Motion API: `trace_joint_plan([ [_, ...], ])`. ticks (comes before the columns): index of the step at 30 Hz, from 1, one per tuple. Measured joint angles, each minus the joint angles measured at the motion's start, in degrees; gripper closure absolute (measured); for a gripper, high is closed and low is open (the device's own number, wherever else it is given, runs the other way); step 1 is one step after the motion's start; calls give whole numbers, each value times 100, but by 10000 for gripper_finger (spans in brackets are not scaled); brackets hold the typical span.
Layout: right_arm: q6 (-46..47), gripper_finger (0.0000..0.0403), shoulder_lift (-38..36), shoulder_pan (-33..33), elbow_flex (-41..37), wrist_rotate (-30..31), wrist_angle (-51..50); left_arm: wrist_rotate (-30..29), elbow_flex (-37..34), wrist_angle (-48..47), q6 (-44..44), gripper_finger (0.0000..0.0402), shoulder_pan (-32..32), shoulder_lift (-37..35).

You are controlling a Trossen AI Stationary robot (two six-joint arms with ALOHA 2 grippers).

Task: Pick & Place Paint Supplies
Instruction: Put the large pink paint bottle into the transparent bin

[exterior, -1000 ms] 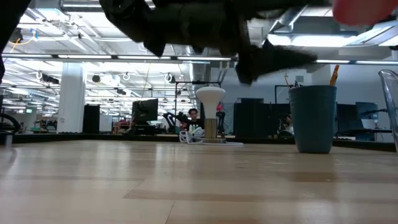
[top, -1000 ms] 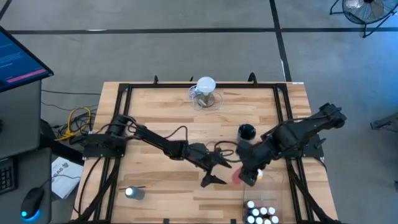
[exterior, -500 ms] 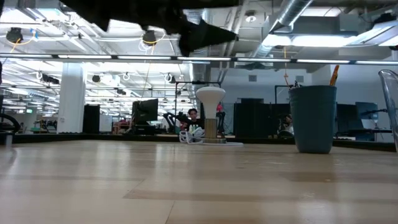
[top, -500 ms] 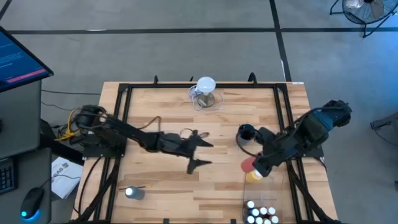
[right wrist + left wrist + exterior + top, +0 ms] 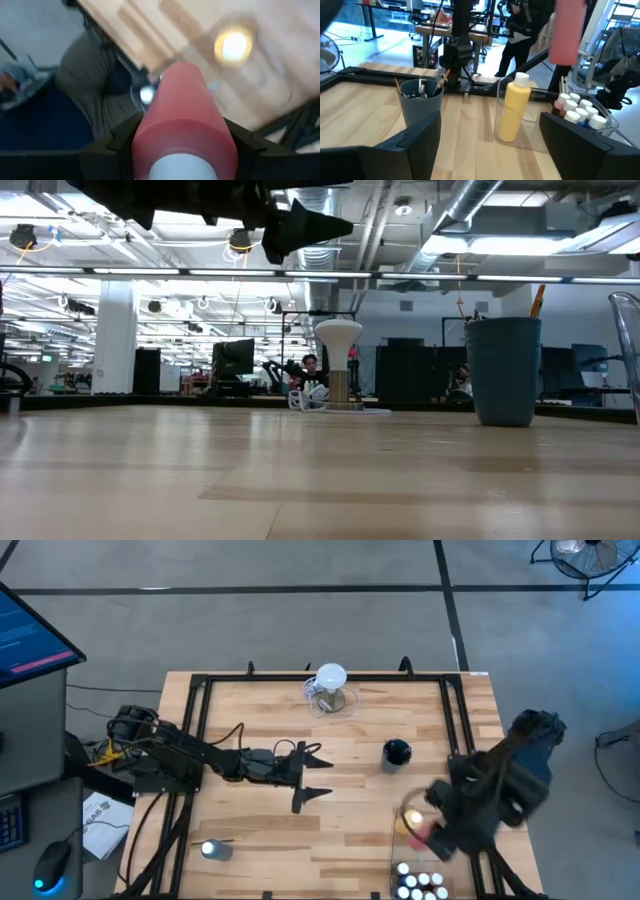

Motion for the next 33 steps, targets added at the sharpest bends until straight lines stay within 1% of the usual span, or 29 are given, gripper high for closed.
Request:
trace_joint_plan([
  [4,741,209,140,583,-40,-38,8,-2,1,-10,0,105,0,17],
  [7,1353,210,162,923,-299,24,6,-4,1,18,0,105,0,15],
  [10,1829,210,162,1102,-702,67,2,-20,1,42,0,105,0,17],
  [14,2096,210,164,1184,-1158,-56,-5,-17,1,67,-2,105,0,17],
  [22,1849,210,164,984,-1731,-34,2,25,1,109,-2,105,0,17],
  [26,1486,210,163,831,-1995,-33,-1,48,1,107,-2,105,0,17],
  [33,567,210,162,646,-2230,-64,-1,114,1,107,-4,105,0,15],
])
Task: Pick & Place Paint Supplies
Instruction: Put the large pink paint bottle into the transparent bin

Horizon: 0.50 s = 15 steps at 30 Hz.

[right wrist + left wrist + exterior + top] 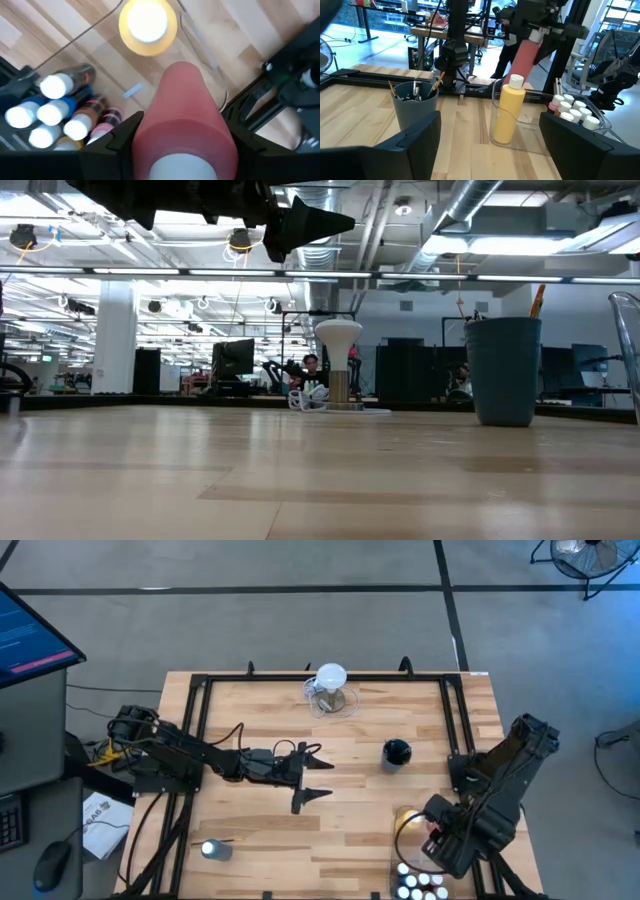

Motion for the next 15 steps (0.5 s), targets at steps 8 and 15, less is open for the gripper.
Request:
trace_joint_plan([
  [8,-367,210,-2,-44,-374,25,61,0,1,0,0,105,-1,2],
  [15,-590,210,0,-40,-661,0,128,-2,2,0,0,105,-1,2],
])
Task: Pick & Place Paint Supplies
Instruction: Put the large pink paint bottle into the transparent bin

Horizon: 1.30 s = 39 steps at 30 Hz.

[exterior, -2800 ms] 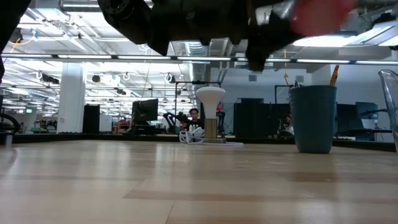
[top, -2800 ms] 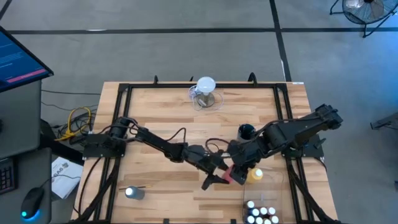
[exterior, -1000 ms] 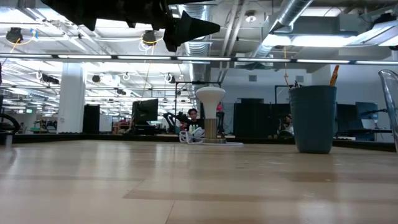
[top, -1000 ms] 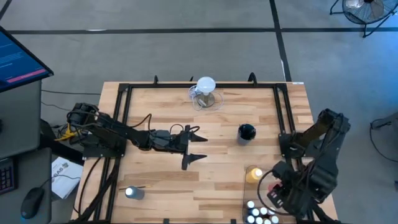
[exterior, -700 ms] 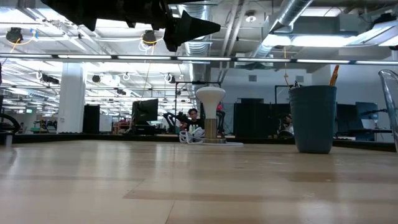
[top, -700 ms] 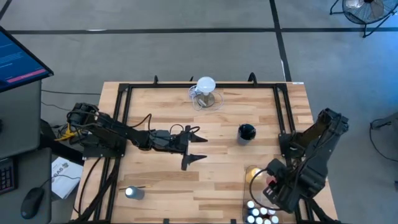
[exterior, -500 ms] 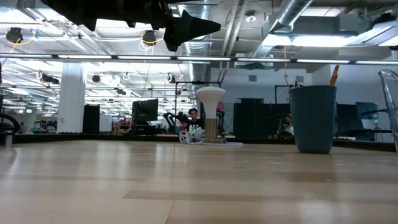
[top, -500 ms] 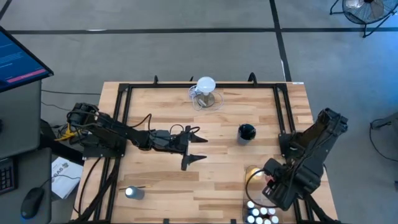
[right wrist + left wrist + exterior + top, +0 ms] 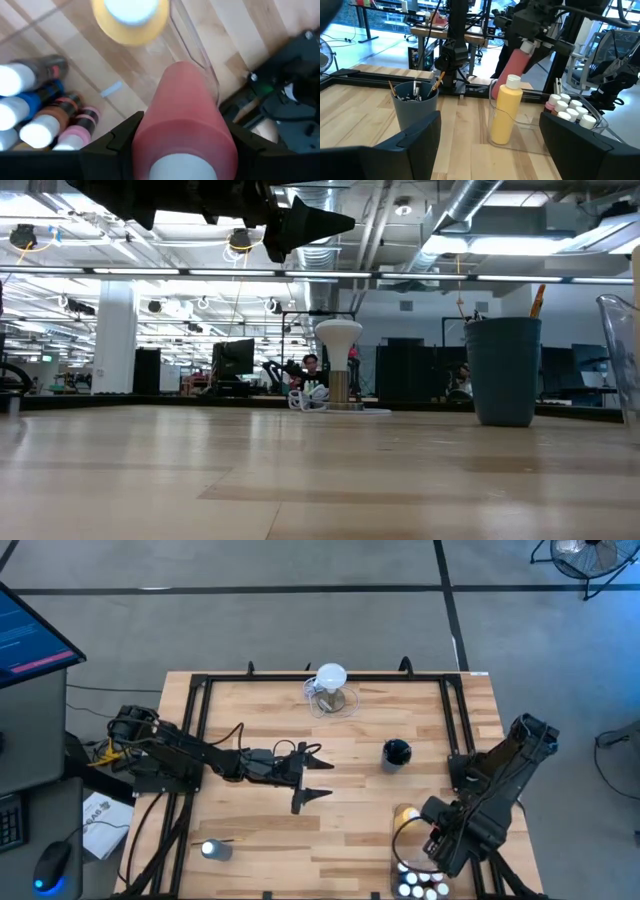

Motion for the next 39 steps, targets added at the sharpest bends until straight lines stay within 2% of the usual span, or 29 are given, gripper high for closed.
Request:
trace_joint_plan([
  [11,-506,210,-9,-177,-1,95,475,0,0,4,0,105,1,0],
  [17,-646,210,-15,-437,-277,82,586,0,0,9,0,105,-1,0],
  [24,-1123,210,-13,-688,-581,11,1166,0,0,11,0,105,1,0],
  [39,-1372,210,-13,-794,-789,-31,1268,55,0,44,0,105,-1,0],
])
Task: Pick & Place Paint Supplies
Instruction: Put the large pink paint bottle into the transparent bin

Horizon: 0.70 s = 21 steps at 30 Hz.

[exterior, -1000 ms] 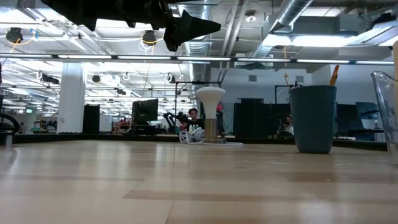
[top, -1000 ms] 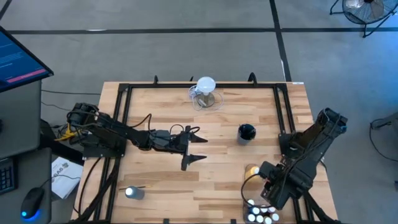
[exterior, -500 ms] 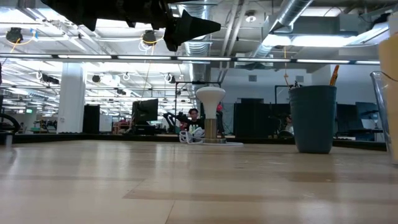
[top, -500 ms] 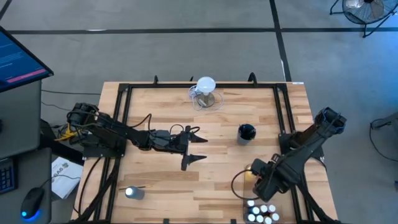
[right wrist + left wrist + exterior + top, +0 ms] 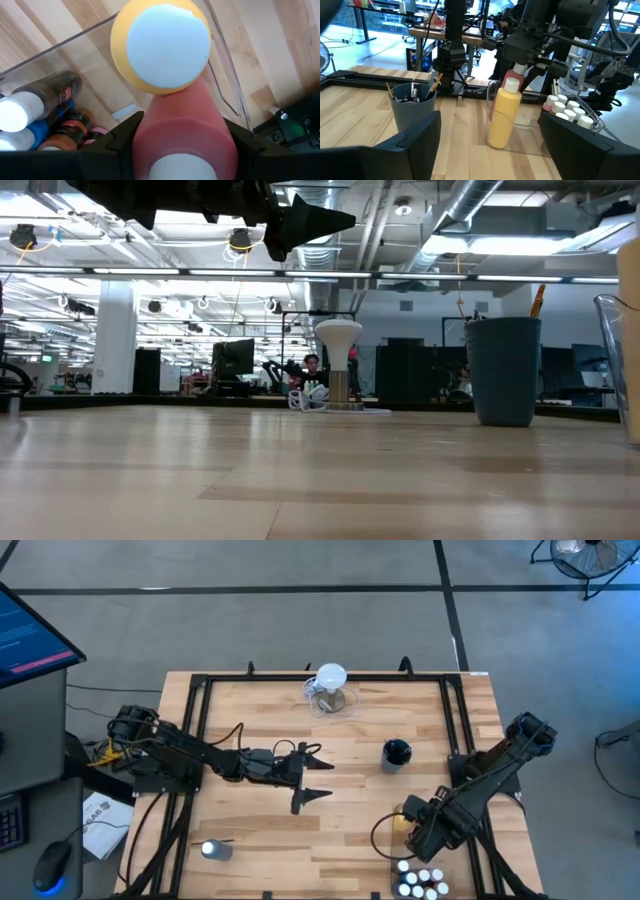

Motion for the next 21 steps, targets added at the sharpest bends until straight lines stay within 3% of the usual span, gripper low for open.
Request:
trace_joint_plan([
  [21,-57,210,0,-34,2,-2,4,2,0,-2,2,105,0,0],
])
